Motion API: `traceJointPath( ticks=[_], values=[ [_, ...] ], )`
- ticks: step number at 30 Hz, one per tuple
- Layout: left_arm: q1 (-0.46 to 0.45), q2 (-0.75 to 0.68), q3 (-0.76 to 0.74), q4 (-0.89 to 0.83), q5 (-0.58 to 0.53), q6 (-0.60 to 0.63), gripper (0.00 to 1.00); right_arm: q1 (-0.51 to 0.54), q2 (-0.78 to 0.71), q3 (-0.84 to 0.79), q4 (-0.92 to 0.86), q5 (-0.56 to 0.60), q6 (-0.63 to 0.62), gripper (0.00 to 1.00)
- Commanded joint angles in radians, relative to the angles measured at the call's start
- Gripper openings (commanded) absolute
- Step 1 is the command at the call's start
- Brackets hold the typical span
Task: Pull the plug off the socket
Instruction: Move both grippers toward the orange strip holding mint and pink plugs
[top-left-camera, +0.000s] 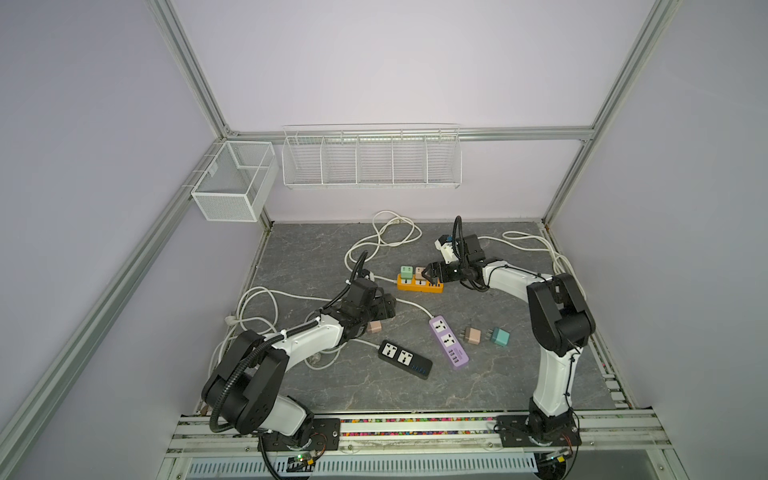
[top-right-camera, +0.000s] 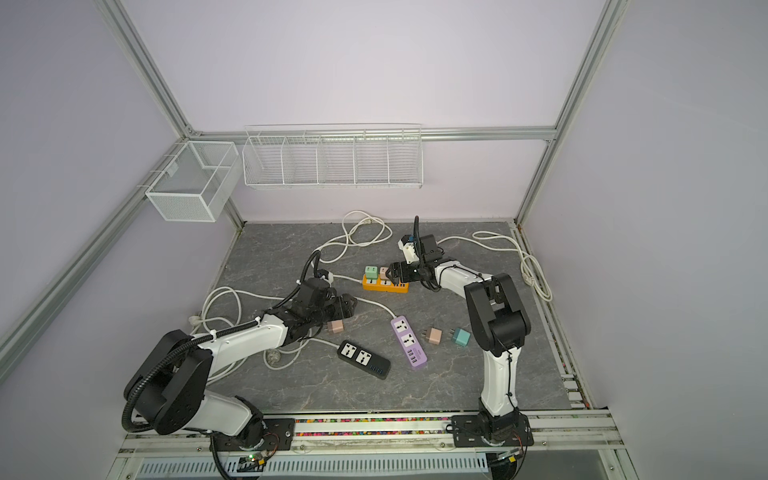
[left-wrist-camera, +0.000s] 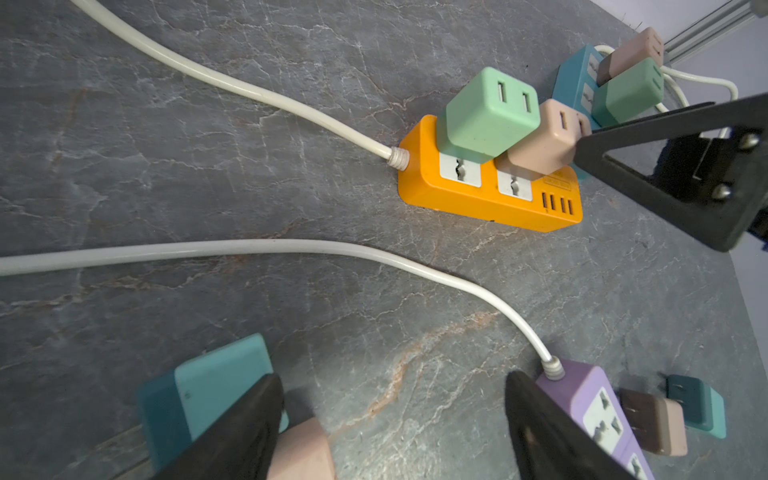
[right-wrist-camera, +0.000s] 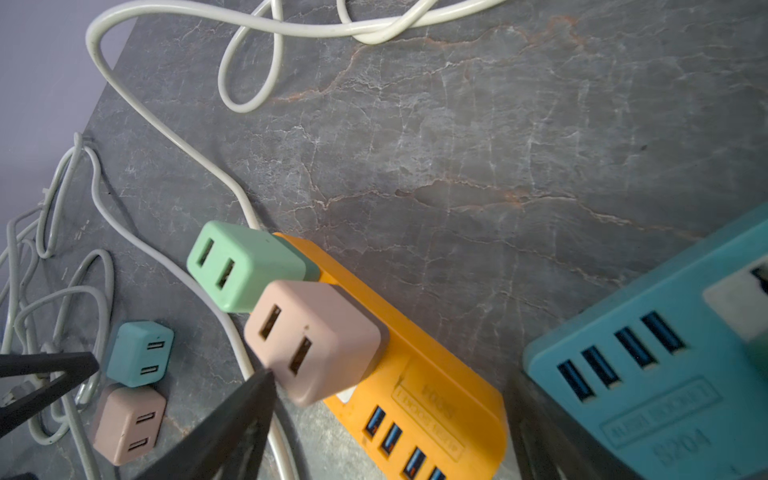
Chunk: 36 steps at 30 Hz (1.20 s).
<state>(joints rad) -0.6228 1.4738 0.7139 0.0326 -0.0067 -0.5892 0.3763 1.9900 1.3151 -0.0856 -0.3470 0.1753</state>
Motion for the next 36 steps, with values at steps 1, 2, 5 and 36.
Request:
traceJointPath(
  ticks=[1,2,5,36],
  values=[
    [0.008,0.004,-0.01,0.021,-0.009,0.006,0.84,-0.004,0.023,0.029,0.024,-0.041,-0.047,0.88],
    [0.007,0.006,-0.01,0.023,-0.01,0.006,0.84,-0.004,0.027,0.032,0.021,-0.052,-0.055,0.88],
    [0.009,0.011,-0.007,0.02,-0.007,0.005,0.84,-0.004,0.026,0.019,0.021,-0.058,-0.062,0.88],
    [0.015,-0.033,-0.044,0.068,-0.016,-0.015,0.88,0.052,-0.17,-0.295,0.122,-0.067,-0.013,0.88]
  ],
)
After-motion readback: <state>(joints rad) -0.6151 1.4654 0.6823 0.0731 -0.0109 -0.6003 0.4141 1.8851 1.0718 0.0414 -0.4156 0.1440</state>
